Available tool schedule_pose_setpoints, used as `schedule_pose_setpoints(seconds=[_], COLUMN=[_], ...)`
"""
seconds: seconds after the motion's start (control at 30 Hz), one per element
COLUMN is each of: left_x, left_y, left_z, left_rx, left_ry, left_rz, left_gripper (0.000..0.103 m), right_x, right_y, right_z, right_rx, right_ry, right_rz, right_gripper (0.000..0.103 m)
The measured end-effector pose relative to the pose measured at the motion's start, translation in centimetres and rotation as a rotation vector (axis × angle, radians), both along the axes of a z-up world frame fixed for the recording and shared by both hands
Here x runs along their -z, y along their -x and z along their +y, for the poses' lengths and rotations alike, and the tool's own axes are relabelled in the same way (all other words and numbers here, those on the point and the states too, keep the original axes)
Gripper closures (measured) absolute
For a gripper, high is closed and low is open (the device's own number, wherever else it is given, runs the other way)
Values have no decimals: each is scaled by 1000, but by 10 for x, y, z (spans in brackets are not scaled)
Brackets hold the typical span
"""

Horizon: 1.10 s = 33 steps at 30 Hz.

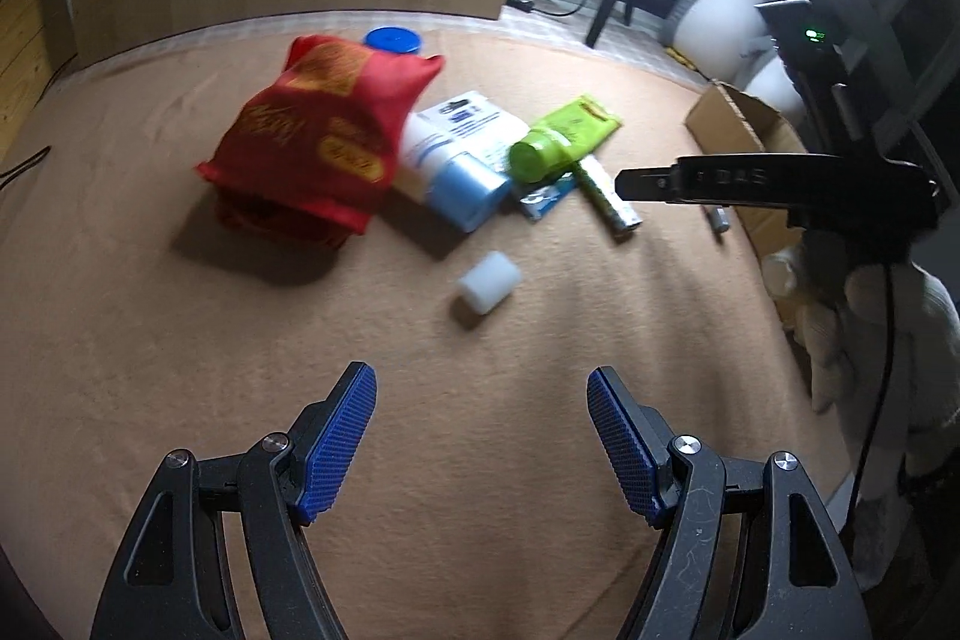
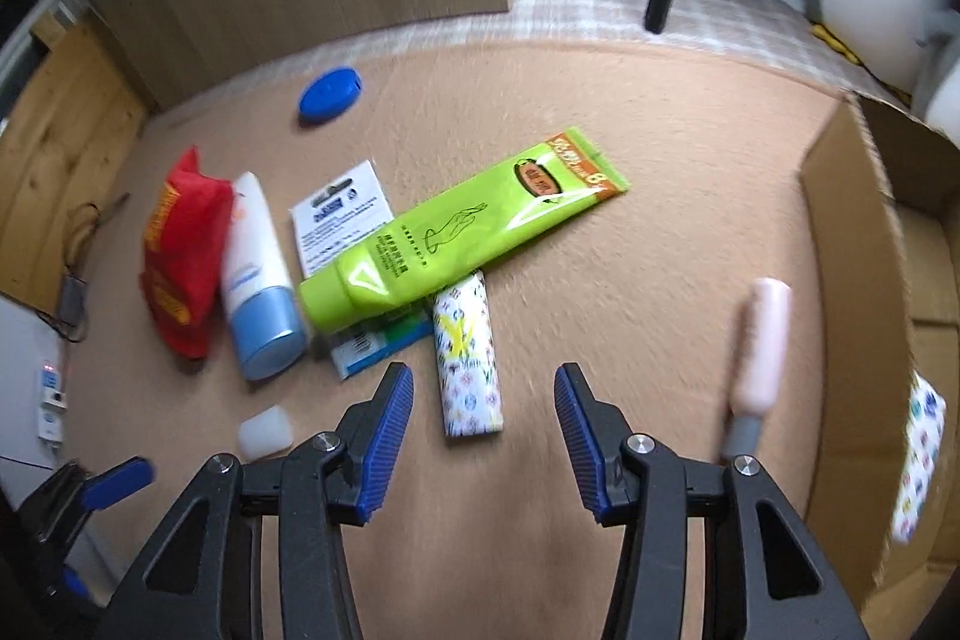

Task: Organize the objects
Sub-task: 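Move the right tool to the patterned lighter and grasp it, then carry the lighter into the box with the right tool while the left tool drops the white cube in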

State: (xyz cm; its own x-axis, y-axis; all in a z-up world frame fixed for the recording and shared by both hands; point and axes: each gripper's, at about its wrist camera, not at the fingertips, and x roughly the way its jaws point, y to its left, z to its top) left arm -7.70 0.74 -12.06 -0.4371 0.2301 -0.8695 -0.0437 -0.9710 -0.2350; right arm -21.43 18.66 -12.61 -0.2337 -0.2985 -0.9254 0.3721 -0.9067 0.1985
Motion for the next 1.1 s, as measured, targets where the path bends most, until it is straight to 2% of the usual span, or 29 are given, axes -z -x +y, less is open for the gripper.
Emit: schedule_pose_setpoints(seconds=[0.33, 0.47, 0.63, 0.8, 1.1], left_x=[18, 24, 28, 37, 39], left_y=[15, 23, 34, 48, 60], left_z=[-8, -6, 2, 6, 18], left_rx=[2, 13, 37, 54, 92], left_ry=[6, 7, 27, 45, 64], left_rz=[-19, -24, -16, -34, -16], left_gripper=[27, 28, 29, 38, 39], right_x=[13, 13, 17, 23, 24], right_y=[13, 14, 5, -14, -38], right_z=[-19, -25, -19, -11, 6], right_rx=[-26, -53, -46, -36, -22], right_ry=[-87, -108, -87, -72, -25], right_rz=[20, 32, 27, 23, -11], right_gripper=[64, 78, 80, 81, 82])
